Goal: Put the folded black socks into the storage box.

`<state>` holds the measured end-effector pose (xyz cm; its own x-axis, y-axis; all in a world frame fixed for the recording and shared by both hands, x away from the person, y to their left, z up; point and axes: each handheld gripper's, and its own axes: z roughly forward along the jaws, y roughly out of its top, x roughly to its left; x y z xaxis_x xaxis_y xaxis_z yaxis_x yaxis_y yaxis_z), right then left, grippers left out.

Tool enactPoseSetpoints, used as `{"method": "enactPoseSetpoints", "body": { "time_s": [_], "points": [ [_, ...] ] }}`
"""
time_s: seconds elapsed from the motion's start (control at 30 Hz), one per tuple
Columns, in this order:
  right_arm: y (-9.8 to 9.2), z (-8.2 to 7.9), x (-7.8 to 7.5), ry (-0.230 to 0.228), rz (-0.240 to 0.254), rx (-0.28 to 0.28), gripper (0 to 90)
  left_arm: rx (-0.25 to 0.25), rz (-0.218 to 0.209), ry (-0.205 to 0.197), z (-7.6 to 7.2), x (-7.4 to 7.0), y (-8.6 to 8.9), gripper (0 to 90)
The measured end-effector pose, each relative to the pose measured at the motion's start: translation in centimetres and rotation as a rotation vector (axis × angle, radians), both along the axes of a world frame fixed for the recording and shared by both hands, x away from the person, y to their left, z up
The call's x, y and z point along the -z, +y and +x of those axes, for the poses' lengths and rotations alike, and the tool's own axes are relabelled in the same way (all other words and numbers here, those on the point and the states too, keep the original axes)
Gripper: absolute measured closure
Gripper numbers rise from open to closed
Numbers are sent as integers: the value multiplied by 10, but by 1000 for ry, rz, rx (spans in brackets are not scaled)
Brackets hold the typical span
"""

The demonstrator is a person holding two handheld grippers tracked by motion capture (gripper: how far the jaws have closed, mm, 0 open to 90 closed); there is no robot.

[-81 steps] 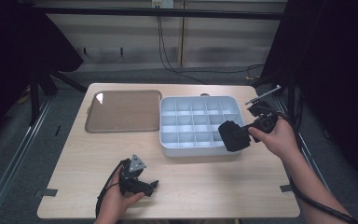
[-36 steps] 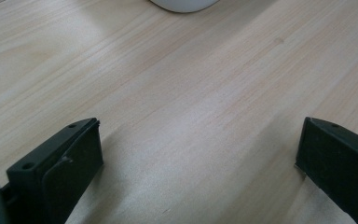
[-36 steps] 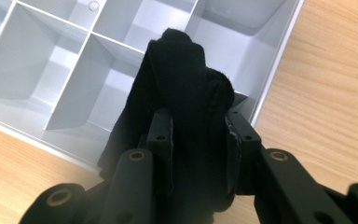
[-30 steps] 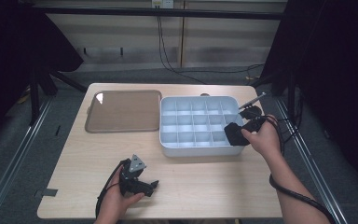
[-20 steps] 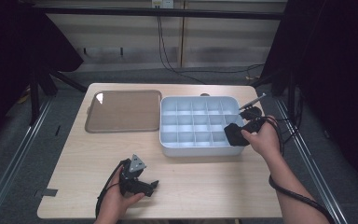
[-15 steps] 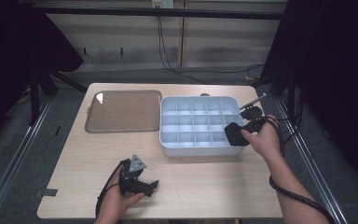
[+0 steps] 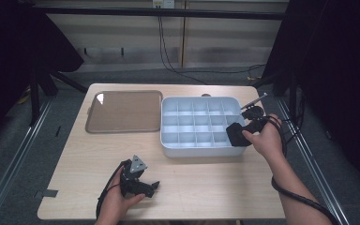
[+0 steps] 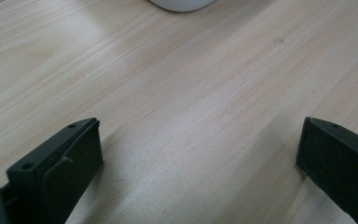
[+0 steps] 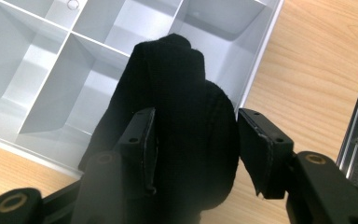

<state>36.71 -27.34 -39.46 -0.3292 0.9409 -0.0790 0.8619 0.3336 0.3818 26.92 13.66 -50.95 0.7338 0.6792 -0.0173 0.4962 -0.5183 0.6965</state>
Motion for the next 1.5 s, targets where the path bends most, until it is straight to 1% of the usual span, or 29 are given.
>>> {"method": "enactPoseSetpoints", "body": {
  "time_s": [0.17,0.2,0.33,0.37,0.4,0.5,0.57,0.63,0.73,0.83,0.9,0.93,1.07,1.33,1.4,1.43,1.47,1.5],
  "points": [
    [2,0,-1,-8,-17,-2,470,-3,0,0,0,0,0,0],
    [3,0,-1,-1,-20,-10,500,-3,1,0,0,0,0,0],
    [5,0,1,7,-26,-13,515,-3,1,0,0,0,0,0],
    [5,0,1,7,-26,-13,515,-3,0,-1,0,0,0,0],
    [5,1,2,19,-22,-2,515,-4,2,0,0,0,0,0],
    [5,2,4,20,-20,-6,521,-4,0,0,0,0,0,0],
    [5,2,5,29,-12,2,530,-4,0,0,0,0,0,0],
    [6,3,8,37,-2,5,560,-1,1,-3,0,0,0,0],
    [9,4,11,49,-20,1,572,-1,1,-3,0,0,0,0],
    [10,6,12,58,-26,-5,578,0,1,-3,0,0,0,0],
    [10,7,13,67,-22,-1,583,-2,-2,0,0,0,0,0],
    [8,7,16,73,-4,3,592,-4,-4,2,0,0,-1,0],
    [8,8,19,74,-4,1,604,-3,-4,1,0,0,-1,0],
    [7,8,18,73,-2,-7,600,-4,-3,1,0,0,0,0],
    [8,8,16,62,-11,-25,588,-1,1,-2,0,0,0,0],
    [8,8,16,62,-11,-25,588,-1,1,-2,0,0,0,0],
    [9,8,14,58,-28,-39,572,-1,1,-2,0,0,0,0],
    [9,8,14,58,-28,-39,572,-1,1,-2,0,0,0,0]
  ]
}}
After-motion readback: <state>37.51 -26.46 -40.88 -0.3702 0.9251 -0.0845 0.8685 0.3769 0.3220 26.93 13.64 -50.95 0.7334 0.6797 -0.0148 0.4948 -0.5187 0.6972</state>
